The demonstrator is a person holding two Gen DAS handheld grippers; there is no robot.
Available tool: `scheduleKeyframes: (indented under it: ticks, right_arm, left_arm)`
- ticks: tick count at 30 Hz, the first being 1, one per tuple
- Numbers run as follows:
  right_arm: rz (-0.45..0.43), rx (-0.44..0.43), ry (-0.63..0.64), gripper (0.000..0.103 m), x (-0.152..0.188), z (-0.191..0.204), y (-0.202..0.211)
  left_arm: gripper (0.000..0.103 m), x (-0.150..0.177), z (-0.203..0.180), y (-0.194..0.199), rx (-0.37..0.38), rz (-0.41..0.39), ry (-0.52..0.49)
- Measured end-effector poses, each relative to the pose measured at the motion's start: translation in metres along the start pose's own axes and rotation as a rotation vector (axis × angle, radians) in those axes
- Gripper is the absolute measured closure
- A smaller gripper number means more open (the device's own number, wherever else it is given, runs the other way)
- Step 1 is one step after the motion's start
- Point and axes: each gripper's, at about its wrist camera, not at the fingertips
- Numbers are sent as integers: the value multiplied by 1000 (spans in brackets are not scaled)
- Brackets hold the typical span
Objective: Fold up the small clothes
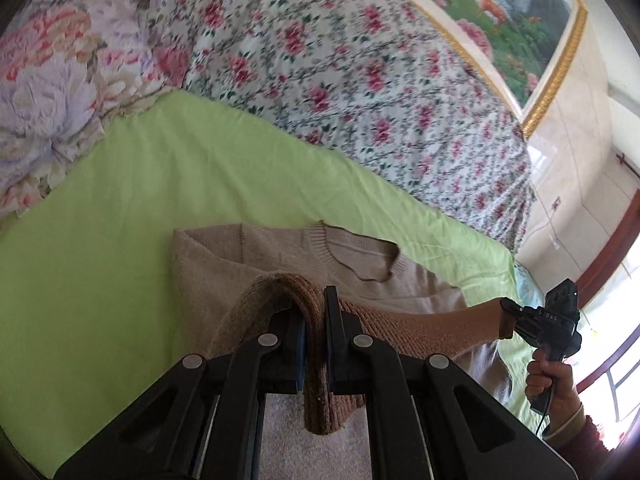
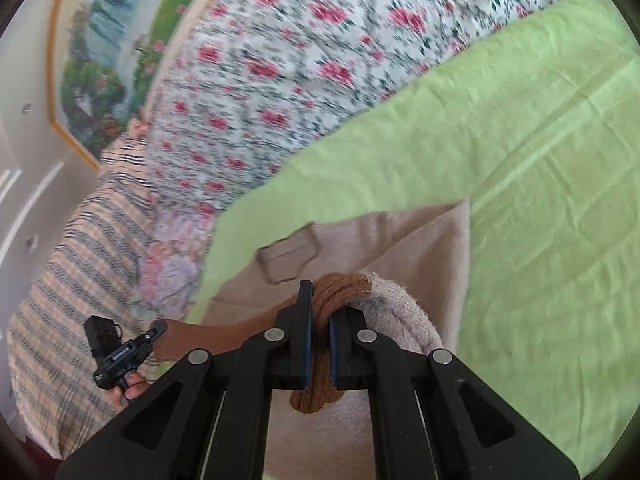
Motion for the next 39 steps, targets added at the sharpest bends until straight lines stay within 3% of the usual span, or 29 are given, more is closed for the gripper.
scheduleKeyframes:
  ticks: [6, 11, 13, 14, 16, 18, 21, 23, 25, 27, 29, 30, 33, 35, 36, 38, 39]
  right_arm:
    - [47, 75, -33, 95, -4, -24, -41]
    - [68, 134, -33, 92, 2, -22, -43]
    - [27, 168, -9, 76, 8, -10, -23]
    - [-3, 175, 29, 72, 12, 0, -12]
    - [-22, 130, 91, 71, 26, 23, -1]
    - [27, 55, 149, 71, 40, 44, -7]
    - [202, -17, 290, 71, 66, 78, -43]
    - [318, -41, 399, 71, 78, 93, -71]
    - [363, -12, 436, 71, 77, 91, -87]
    - [374, 20, 390, 73, 58, 70, -102]
    - [358, 89, 318, 74, 36, 44, -112]
    - [343, 141, 286, 76, 24, 31, -115]
    - [261, 263, 186, 81, -7, -5, -116]
    - [188, 273, 117, 83, -18, -21, -106]
    - [172, 273, 91, 84, -19, -24, -101]
    - [139, 278, 71, 80, -16, -20, -87]
    - [125, 268, 75, 80, -13, -15, -80]
  left_arm:
    - [96, -5, 29, -44, -25, 54, 64]
    - [87, 6, 43, -59, -38, 129, 129]
    - [77, 15, 36, -46, -13, 120, 129]
    - [76, 23, 28, -38, 19, 124, 122]
    - [75, 40, 6, -28, 80, 148, 89]
    - [72, 58, -23, -29, 141, 187, 29]
    - [72, 78, -66, -49, 183, 263, -77]
    - [72, 81, -82, -68, 134, 294, -147]
    - [72, 75, -80, -83, 87, 305, -170]
    - [73, 58, -64, -96, 68, 313, -129]
    - [77, 37, -41, -107, 54, 307, -77]
    - [85, 29, -31, -110, 27, 298, -60]
    - [87, 1, 5, -117, -62, 262, 13]
    - [93, -12, 27, -115, -79, 228, 68]
    - [93, -15, 34, -111, -66, 215, 91]
    - [90, -16, 43, -100, -134, 166, 116]
    - [88, -14, 48, -93, -129, 155, 135]
Point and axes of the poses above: each gripper's, at about its wrist camera, not at the fingertips, and y roughly against the way its jaws point, z to its left, x to its underside, and after that the axes turned 3 degrees about y, right-handed
